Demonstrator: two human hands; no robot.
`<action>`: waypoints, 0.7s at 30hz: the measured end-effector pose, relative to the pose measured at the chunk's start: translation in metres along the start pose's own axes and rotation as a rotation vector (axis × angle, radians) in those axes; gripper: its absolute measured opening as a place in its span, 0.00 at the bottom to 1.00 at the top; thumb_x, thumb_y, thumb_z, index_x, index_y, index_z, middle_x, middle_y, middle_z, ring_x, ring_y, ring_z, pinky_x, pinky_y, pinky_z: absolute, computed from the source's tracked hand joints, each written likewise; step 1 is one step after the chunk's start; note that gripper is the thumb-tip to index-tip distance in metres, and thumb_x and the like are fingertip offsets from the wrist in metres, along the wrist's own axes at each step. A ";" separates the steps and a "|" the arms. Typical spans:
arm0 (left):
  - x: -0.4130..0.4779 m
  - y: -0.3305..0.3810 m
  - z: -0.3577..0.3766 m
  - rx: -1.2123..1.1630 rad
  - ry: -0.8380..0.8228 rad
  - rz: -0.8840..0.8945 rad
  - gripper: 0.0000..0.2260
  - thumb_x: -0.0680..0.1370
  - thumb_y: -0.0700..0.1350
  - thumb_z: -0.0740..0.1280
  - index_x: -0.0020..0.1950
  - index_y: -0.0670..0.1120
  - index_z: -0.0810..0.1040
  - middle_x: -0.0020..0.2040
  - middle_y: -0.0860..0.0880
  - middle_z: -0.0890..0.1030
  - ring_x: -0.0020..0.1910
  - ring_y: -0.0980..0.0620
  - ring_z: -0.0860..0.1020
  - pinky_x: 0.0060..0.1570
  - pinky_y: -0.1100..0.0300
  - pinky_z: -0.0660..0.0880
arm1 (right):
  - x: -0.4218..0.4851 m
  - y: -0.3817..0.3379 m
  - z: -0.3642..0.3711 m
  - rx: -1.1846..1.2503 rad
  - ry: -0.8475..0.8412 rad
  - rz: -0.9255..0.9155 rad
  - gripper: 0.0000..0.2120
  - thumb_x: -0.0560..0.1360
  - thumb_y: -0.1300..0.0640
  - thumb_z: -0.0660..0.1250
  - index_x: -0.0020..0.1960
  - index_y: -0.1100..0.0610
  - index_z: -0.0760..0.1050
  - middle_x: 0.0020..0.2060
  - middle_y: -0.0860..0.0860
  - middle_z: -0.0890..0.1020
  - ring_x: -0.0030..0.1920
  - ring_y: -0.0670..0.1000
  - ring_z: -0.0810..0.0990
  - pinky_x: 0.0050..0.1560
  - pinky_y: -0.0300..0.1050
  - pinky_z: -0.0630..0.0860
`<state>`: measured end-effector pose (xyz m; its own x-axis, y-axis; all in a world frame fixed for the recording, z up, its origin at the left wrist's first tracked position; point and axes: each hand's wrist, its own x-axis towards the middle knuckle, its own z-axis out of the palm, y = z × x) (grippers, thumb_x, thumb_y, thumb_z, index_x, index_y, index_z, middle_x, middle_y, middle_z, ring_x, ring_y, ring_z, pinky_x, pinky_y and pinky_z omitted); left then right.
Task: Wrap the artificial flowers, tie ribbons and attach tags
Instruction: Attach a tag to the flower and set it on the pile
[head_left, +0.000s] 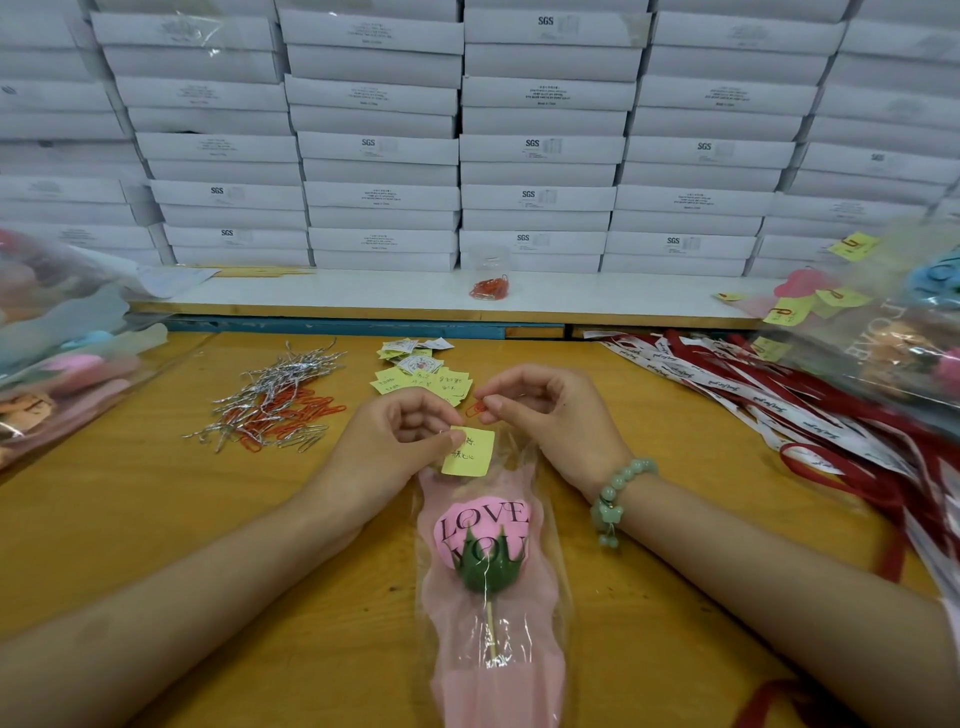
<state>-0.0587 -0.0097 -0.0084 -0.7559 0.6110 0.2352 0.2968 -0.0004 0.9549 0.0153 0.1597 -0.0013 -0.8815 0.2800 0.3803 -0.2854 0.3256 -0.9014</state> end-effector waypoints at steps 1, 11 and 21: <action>0.000 0.000 0.000 -0.002 -0.001 0.000 0.04 0.73 0.35 0.73 0.44 0.44 0.82 0.35 0.49 0.82 0.32 0.58 0.79 0.30 0.68 0.73 | 0.000 0.000 0.000 -0.005 0.001 0.002 0.04 0.74 0.66 0.70 0.48 0.62 0.82 0.41 0.53 0.86 0.42 0.47 0.85 0.46 0.38 0.80; 0.000 0.002 0.000 0.008 0.003 0.000 0.04 0.73 0.35 0.73 0.44 0.43 0.82 0.35 0.50 0.83 0.34 0.58 0.80 0.31 0.70 0.74 | 0.000 0.000 0.000 0.000 0.023 0.056 0.03 0.73 0.64 0.72 0.46 0.60 0.83 0.42 0.53 0.86 0.45 0.48 0.85 0.49 0.42 0.81; -0.001 0.001 -0.001 0.039 -0.004 0.013 0.05 0.73 0.36 0.73 0.45 0.46 0.84 0.37 0.49 0.83 0.35 0.58 0.80 0.34 0.68 0.75 | 0.000 0.001 0.000 -0.015 -0.012 0.032 0.07 0.72 0.67 0.71 0.46 0.58 0.78 0.44 0.53 0.86 0.45 0.50 0.85 0.45 0.40 0.81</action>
<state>-0.0579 -0.0113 -0.0072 -0.7496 0.6142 0.2467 0.3293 0.0228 0.9440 0.0149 0.1603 -0.0021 -0.8947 0.2797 0.3482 -0.2510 0.3300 -0.9100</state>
